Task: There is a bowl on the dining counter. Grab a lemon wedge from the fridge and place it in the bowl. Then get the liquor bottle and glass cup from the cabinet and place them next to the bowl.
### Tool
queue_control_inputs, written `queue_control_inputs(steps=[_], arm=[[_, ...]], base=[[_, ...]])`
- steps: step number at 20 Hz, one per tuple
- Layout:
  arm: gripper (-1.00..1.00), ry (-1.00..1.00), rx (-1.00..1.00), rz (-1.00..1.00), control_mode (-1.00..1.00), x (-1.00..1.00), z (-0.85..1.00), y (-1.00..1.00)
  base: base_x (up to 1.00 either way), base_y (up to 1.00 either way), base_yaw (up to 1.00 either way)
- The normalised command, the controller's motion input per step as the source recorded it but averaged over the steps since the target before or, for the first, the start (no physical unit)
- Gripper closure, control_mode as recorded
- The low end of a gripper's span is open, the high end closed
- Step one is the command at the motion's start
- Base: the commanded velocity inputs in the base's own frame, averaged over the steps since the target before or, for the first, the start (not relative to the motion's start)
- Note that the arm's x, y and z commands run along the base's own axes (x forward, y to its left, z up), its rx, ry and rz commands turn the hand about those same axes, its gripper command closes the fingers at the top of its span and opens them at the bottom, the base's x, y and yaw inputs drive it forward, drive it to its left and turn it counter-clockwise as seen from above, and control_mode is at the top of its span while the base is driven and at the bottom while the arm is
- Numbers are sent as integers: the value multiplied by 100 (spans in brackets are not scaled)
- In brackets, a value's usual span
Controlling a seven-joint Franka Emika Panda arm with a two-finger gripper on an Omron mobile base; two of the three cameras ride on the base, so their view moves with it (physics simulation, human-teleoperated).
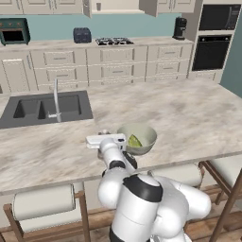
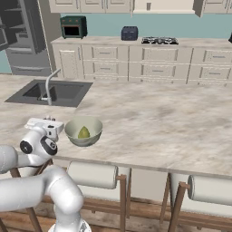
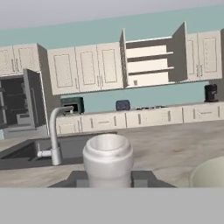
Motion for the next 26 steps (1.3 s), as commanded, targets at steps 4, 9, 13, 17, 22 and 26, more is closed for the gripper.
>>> queue_control_inputs(steps=[4, 9, 13, 17, 22, 26], arm=[[100, 0, 0, 0, -100, 8, -14, 9], [100, 0, 0, 1, -100, 13, -18, 6], [100, 0, 0, 3, -100, 16, -24, 0], [100, 0, 0, 5, -100, 10, -26, 0], [-100, 0, 0, 4, -100, 7, -24, 0], [-100, 0, 0, 4, -100, 0, -9, 0]], base=[[0, 0, 0], [0, 0, 0], [0, 0, 0], [0, 0, 0], [0, 0, 0], [0, 0, 0]])
